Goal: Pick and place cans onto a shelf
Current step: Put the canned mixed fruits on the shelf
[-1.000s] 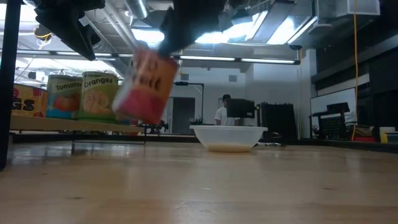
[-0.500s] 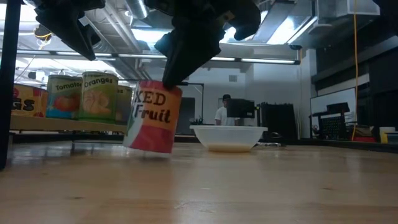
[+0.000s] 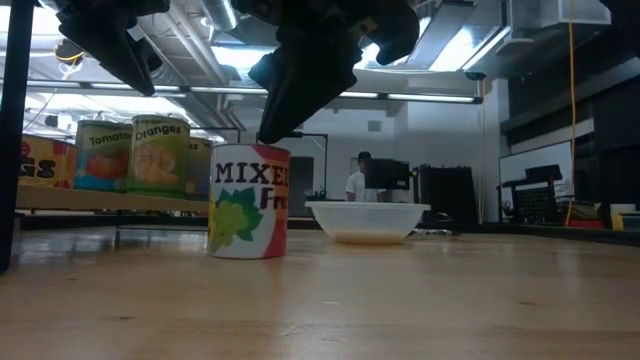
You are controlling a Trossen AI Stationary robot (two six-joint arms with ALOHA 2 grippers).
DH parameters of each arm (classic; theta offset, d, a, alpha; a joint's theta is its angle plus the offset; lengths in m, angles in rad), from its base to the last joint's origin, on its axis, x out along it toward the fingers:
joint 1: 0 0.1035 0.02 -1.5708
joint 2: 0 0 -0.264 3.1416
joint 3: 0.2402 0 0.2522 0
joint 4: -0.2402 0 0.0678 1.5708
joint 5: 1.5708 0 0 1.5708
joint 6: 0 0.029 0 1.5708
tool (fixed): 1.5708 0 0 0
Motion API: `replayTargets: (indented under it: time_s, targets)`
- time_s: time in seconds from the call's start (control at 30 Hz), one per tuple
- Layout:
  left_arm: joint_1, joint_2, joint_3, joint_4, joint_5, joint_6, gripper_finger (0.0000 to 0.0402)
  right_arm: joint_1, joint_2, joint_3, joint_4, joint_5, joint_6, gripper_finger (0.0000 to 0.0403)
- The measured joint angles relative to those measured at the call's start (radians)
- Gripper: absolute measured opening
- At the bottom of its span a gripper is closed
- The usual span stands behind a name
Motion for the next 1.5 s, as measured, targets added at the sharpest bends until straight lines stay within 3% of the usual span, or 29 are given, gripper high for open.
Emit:
replayTargets:
  time_s: [0.2,0.47,0.63,0.83,1.23,1.5]
  targets:
    - [-0.02,0.013,0.0,0.08,0.0,0.001,0.0114,0.0,-0.031,0.0,-0.047,0.0,0.02,0.0055]
    - [-0.099,0.083,-0.001,0.316,-0.001,0.011,0.0114,0.0,-0.141,0.0,-0.203,0.007,0.105,0.0055]
    - [-0.147,0.172,-0.001,0.489,-0.003,0.082,0.0114,0.0,-0.179,-0.017,-0.236,0.089,0.137,0.0055]
    - [-0.174,0.292,0.0,0.636,0.005,0.109,0.0114,-0.007,-0.181,-0.064,-0.283,0.092,0.142,0.0055]
    - [-0.178,0.535,0.001,0.701,0.0,0.111,0.0114,-0.068,-0.183,-0.079,-0.28,0.097,0.15,0.0055]
    - [-0.194,0.628,0.001,0.704,0.0,0.111,0.0114,-0.08,-0.183,-0.079,-0.226,0.097,0.131,0.0055]
